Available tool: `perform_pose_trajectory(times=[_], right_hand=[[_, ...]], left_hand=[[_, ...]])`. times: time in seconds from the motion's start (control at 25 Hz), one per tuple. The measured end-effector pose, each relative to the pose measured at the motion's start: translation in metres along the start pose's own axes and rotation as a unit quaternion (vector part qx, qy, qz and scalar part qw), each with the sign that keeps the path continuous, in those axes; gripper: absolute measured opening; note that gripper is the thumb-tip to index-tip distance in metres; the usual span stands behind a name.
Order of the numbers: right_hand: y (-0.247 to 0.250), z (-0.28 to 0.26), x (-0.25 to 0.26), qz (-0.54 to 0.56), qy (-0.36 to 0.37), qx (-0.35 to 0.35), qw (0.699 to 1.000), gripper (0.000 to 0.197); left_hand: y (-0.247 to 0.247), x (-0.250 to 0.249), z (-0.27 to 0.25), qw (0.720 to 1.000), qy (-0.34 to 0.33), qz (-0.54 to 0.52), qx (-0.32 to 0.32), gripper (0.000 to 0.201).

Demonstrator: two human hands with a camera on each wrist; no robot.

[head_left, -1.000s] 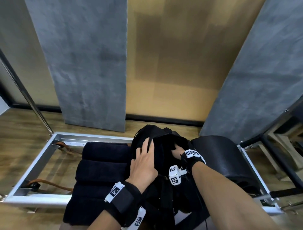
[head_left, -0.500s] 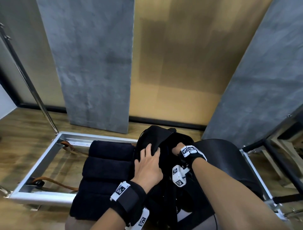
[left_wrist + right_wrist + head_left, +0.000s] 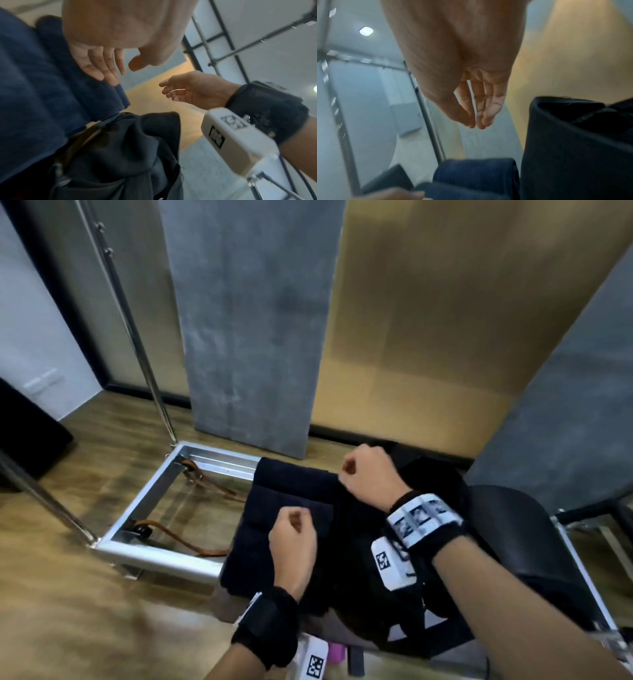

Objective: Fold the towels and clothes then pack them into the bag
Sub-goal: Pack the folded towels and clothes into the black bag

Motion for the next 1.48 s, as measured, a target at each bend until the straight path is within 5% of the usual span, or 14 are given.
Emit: perform_pose_trajectory(times=[0.12,0.28,0.44,0.76,0.88,0.96,1.12,1.24,1.32,1.36,1.48], right_hand=[[-0.069,-0.008,0.028,-0.04,0.028,0.105,0.993,0.029],[-0.131,-0.011,0.034,-0.215,0.048,0.169,0.961,0.071],[-0.134,-0.008,0.044,-0.246,0.057,0.119,0.96,0.049],[-0.074,-0.03,0.059,0.008,0.103,0.088,0.991,0.055],[-0.027,-0.036,0.027,0.164,0.053,0.067,0.983,0.042],[-0.013,-0.049,0.0,0.254,-0.015,0.147,0.956,0.047],[0.023,-0.084,-0.043,0.403,-0.058,0.288,0.867,0.047],[0.049,-0.089,-0.082,0.384,-0.038,0.297,0.873,0.042],[0.055,-0.079,-0.113,0.384,-0.051,0.25,0.887,0.039],[0.055,-0.074,-0.13,0.393,-0.063,0.219,0.891,0.04],[0.04,-0.059,-0.167,0.46,-0.101,0.157,0.868,0.044]], left_hand=[[0.018,0.059,-0.001,0.986,0.159,-0.045,0.006,0.015],[0.015,0.085,-0.003,0.95,0.256,-0.178,0.028,0.017],[0.011,0.081,-0.002,0.929,0.275,-0.241,0.056,0.032],[0.013,0.024,0.011,0.905,0.235,-0.35,0.053,0.05],[-0.015,-0.018,0.005,0.865,0.218,-0.431,0.132,0.05],[-0.044,-0.046,-0.003,0.855,0.206,-0.438,0.187,0.051],[-0.108,-0.095,-0.029,0.877,0.118,-0.359,0.298,0.043],[-0.142,-0.104,-0.043,0.884,0.049,-0.276,0.373,0.045],[-0.147,-0.104,-0.039,0.92,-0.095,-0.041,0.377,0.056],[-0.152,-0.102,-0.04,0.898,-0.192,0.145,0.369,0.069],[-0.169,-0.079,-0.053,0.683,-0.363,0.526,0.353,0.088]])
Point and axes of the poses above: each hand's wrist, its own z-axis towards the middle knuckle, its own y-axis out of the back of the hand, x = y × z, the point moved 9 cm from there along z, towards the middle knuckle, and after that the axes turned 2 degrees about -z, right-handed, at the moved point
